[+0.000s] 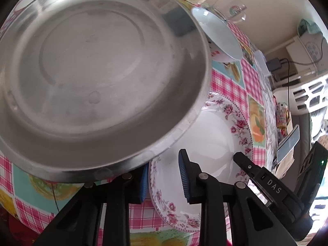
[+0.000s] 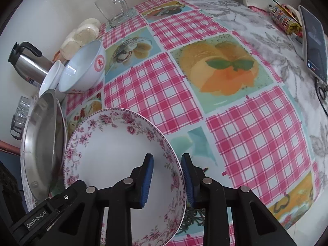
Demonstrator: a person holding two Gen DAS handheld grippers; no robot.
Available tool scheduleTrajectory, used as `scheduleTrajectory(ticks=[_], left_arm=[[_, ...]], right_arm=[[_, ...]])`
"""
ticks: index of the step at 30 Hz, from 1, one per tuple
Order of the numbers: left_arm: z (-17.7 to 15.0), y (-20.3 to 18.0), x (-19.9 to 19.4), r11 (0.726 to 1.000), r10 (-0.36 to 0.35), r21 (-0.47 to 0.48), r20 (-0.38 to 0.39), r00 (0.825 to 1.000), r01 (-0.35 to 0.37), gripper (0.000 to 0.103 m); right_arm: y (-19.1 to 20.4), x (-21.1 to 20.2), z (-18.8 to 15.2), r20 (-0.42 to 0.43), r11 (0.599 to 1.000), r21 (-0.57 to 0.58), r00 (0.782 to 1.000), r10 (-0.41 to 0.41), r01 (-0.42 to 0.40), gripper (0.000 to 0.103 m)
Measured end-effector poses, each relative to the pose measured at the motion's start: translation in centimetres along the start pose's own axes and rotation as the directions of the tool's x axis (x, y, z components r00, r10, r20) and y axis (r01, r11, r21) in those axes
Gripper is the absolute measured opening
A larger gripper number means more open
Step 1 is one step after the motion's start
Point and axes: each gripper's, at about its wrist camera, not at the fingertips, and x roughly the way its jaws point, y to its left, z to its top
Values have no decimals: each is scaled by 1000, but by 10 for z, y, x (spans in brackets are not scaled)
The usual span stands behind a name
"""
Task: Organize plates and bowls
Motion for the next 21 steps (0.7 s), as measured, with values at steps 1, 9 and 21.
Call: scheduleTrajectory(ticks=[1,9,21], left_arm=[[0,-2,1,1000,-1,7,-2,1000,1,27],[-1,-29,14,994,-2,107,-24,1000,4,23],[9,-51,15,974,22,226,21,1000,-26,23]], right_arm=[[-3,0,1,1,1000,8,1000,-1,1,29],[-35,-6,-1,23,994,106,1000,20,-22,27],[-41,-22,4,67,997,77,998,-12,7,23]])
